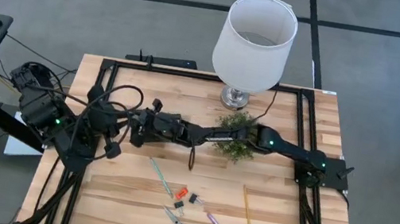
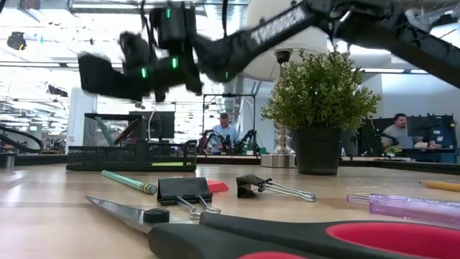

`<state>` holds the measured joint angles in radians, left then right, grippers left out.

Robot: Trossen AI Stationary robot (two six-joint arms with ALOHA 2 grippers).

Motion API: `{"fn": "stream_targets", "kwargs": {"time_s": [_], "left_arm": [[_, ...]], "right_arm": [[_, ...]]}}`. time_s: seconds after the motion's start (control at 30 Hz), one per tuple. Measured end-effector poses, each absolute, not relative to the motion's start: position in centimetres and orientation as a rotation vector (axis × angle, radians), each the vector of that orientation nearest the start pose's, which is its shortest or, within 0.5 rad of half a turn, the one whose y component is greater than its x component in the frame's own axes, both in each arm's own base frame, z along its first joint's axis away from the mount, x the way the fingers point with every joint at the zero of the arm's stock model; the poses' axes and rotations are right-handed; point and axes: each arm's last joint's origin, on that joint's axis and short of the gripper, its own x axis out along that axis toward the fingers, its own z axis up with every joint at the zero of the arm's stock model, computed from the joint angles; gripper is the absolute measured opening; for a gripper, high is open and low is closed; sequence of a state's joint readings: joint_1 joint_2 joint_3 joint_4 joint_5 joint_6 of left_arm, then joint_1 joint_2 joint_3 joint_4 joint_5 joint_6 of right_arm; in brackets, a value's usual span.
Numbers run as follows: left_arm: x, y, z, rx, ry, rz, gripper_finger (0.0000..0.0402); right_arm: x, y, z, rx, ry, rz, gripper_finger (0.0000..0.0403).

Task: Pick and place office supplies into organizer
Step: Put the yellow pencil into the black desk organizer

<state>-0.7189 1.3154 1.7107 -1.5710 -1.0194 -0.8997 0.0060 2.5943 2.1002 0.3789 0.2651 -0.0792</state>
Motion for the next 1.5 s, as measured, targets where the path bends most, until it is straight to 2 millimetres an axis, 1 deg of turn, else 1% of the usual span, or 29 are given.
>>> {"fn": "stream_targets", "kwargs": {"time_s": [0.1,0.13,0.2,0.3,0.37,0.43,0.5,0.57,0.63,0.7,0.77,0.83,0.9,0.93,1.03,1.1,1.17,1.23,1.3,1.4,1.43,1.5], "left_arm": [[15.8,-10.6,43.2,0.032,0.562,0.541,0.0045],[15.8,-10.6,43.2,0.022,0.563,0.541,0.0045],[15.8,-10.6,43.1,0.005,0.564,0.542,0.0045],[15.8,-10.6,43.1,-0.003,0.56,0.545,0.0045],[15.9,-10.7,43.1,0.004,0.558,0.551,0.0045],[16.2,-10.9,42.9,0.012,0.563,0.554,0.0045],[16.5,-11.2,42.6,0.008,0.566,0.562,0.0045],[16.9,-11.6,42.3,0.003,0.568,0.568,0.0045],[17.1,-12.1,42.1,0.005,0.576,0.562,0.0045],[17.2,-12.4,41.9,0.014,0.584,0.555,0.0045],[17.4,-12.7,41.7,0.019,0.593,0.55,0.0045],[17.3,-12.9,41.6,0.002,0.598,0.54,0.0045],[17.1,-13.0,41.7,-0.013,0.589,0.538,0.0045],[17.1,-13.0,41.7,-0.01,0.587,0.537,0.0045],[17.0,-13.2,41.6,0.013,0.625,0.507,0.0045],[17.0,-13.2,41.5,0.018,0.674,0.472,0.0045],[17.1,-13.3,40.9,0.058,0.712,0.459,0.0045],[17.4,-13.3,39.8,0.123,0.743,0.468,0.0045],[17.5,-13.3,38.5,0.201,0.815,0.443,0.0045],[17.5,-13.7,35.9,0.307,0.972,0.351,0.0045],[17.7,-13.9,34.9,0.311,1.006,0.323,0.0045],[18.3,-14.3,32.8,0.286,1.048,0.275,0.0045]], "right_arm": [[57.6,1.5,20.1,-0.103,0.168,-0.21,0.0111],[57.1,2.1,21.2,-0.105,0.209,-0.188,0.011],[55.8,3.6,23.0,-0.076,0.335,-0.095,0.0106],[53.1,6.5,24.7,0.035,0.569,0.088,0.0098],[51.3,9.0,24.6,0.07,0.739,0.139,0.009],[49.5,11.5,23.8,0.026,0.895,0.147,0.008],[47.9,13.8,23.0,-0.025,1.011,0.151,0.0072],[46.3,15.9,22.7,-0.041,1.107,0.136,0.0067],[44.8,17.4,22.4,-0.072,1.193,0.097,0.0065],[43.0,18.4,22.6,-0.134,1.268,-0.007,0.0064],[41.1,18.5,23.7,-0.183,1.307,-0.166,0.0064],[38.7,18.2,25.3,-0.229,1.342,-0.352,0.0064],[36.9,18.2,27.0,-0.243,1.302,-0.493,0.0063],[36.4,18.4,27.7,-0.233,1.261,-0.522,0.0063],[34.2,19.5,29.6,-0.209,1.166,-0.449,0.0063],[32.7,19.9,30.0,-0.195,1.113,-0.427,0.0063],[31.0,19.8,29.1,-0.168,1.094,-0.453,0.0063],[29.7,19.5,27.5,-0.079,1.059,-0.468,0.0063],[28.3,19.2,25.8,0.044,1.045,-0.44,0.0063],[26.9,19.2,23.2,0.238,1.015,-0.339,0.0063],[26.3,19.1,22.5,0.294,1.014,-0.32,0.0063],[25.1,18.9,21.8,0.398,1.002,-0.326,0.0063]]}}
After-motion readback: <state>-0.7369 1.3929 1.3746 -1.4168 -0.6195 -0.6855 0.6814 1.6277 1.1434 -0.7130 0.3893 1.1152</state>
